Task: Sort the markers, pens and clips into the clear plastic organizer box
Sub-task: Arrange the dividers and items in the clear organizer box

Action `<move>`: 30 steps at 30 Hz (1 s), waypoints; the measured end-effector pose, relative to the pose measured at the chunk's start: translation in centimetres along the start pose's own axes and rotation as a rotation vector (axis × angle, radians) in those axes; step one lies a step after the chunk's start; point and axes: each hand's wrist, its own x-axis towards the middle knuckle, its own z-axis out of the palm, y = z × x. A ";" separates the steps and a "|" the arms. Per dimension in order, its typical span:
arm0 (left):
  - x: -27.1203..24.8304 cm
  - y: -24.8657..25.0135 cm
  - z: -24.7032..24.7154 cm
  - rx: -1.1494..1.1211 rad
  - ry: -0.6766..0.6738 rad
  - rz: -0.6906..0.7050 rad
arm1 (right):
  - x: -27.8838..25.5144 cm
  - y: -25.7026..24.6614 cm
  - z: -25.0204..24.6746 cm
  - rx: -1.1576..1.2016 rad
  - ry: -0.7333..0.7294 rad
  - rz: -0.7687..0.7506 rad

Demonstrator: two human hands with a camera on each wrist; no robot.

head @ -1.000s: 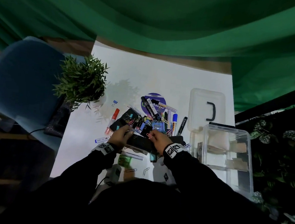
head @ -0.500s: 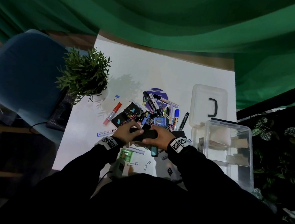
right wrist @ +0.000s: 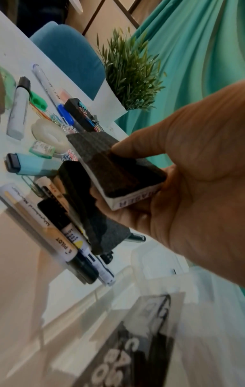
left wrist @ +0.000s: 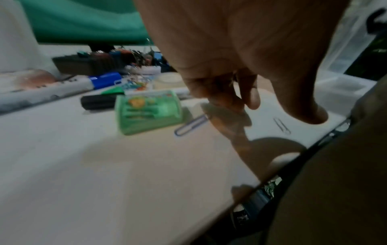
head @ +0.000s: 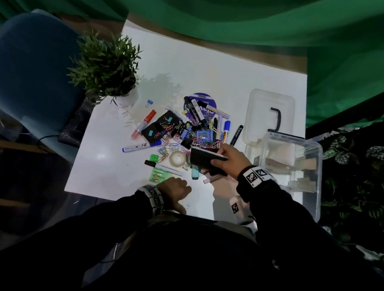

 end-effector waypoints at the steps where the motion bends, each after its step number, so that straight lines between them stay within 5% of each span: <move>1: 0.5 0.4 0.6 0.049 -0.002 -0.015 | -0.6 0.1 -0.4 -0.009 0.009 -0.012; 7: 2.1 0.4 0.7 -0.006 0.142 -0.117 | -5.7 2.2 -5.6 0.036 -0.013 -0.135; 14: 3.3 1.2 -2.3 -0.127 0.400 -0.292 | -14.6 9.0 -13.5 -0.201 0.082 -0.132; 17: 4.6 1.9 -4.2 -0.111 0.544 -0.319 | -15.6 12.2 -12.5 -0.481 0.007 -0.041; 20: 6.0 2.4 -5.8 -0.068 0.547 -0.375 | -14.0 13.9 -9.7 -0.646 -0.040 -0.035; 30: 8.0 3.4 -7.3 0.013 0.512 -0.542 | -9.8 14.6 -6.1 -0.526 -0.271 -0.047</move>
